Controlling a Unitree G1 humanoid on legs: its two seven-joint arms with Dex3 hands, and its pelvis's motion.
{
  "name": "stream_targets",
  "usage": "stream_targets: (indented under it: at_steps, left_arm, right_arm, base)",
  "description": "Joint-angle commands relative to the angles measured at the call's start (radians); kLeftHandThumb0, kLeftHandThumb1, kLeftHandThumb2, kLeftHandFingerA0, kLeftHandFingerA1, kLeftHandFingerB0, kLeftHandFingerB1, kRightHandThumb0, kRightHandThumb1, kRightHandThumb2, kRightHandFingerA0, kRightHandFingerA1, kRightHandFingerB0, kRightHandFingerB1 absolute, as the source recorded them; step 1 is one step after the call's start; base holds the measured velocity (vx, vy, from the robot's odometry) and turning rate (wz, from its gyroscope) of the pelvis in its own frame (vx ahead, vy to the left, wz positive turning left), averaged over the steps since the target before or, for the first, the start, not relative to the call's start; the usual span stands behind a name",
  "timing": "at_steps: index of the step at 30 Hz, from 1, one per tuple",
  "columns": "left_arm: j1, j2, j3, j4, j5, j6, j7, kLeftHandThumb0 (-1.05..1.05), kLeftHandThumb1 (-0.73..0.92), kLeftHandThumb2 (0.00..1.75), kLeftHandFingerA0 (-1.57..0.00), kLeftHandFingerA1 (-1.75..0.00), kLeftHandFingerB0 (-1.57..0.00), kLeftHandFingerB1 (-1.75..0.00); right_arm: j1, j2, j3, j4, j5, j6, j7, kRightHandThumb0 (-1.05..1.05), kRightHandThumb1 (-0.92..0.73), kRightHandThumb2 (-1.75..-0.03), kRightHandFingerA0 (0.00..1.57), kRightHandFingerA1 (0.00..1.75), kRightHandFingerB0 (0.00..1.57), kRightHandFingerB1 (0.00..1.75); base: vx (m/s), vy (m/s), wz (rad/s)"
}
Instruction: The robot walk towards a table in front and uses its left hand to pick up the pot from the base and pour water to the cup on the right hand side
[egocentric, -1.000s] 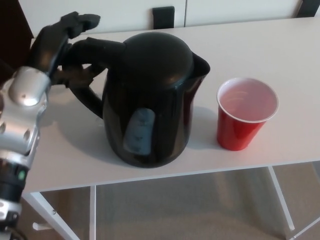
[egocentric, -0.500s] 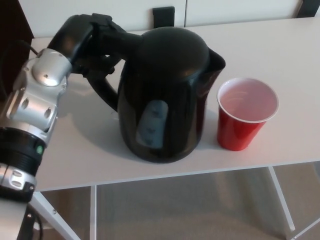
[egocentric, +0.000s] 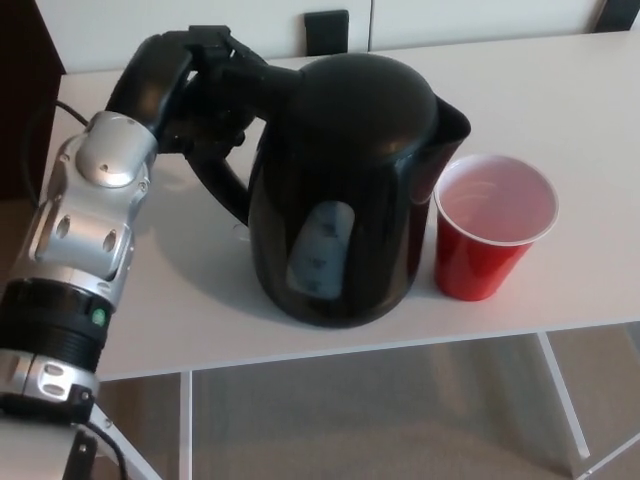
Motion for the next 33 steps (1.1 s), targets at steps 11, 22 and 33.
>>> stream_targets:
  at_steps: [11, 22, 33]
  left_arm:
    - [-0.106, 0.056, -0.031, -0.134, 0.163, -0.031, 0.16, -0.14, 0.78, 0.64, -1.07, -1.34, -0.79, -0.9]
    - [-0.161, 0.097, -0.123, -0.168, 0.285, -0.03, 0.209, -0.23, 0.77, 0.62, -1.12, -1.27, -0.82, -0.84]
    - [-0.235, 0.095, -0.234, -0.146, 0.428, -0.08, 0.282, -0.12, 0.76, 0.62, -0.86, -1.72, -0.66, -1.41]
  right_arm:
    - [-0.007, -0.017, 0.009, 0.003, 0.002, 0.014, 0.004, -0.26, -0.52, -0.55, 0.7, 0.58, 0.54, 0.48]
    - [-0.026, -0.021, 0.013, 0.01, -0.008, 0.021, -0.008, -0.27, -0.52, -0.54, 0.69, 0.57, 0.53, 0.48]
    - [-0.027, -0.027, 0.019, -0.005, -0.008, 0.028, 0.002, -0.28, -0.55, -0.56, 0.69, 0.57, 0.5, 0.47]
  base:
    - [0.0, 0.0, 0.0]
    - [0.0, 0.0, 0.0]
    - [0.0, 0.0, 0.0]
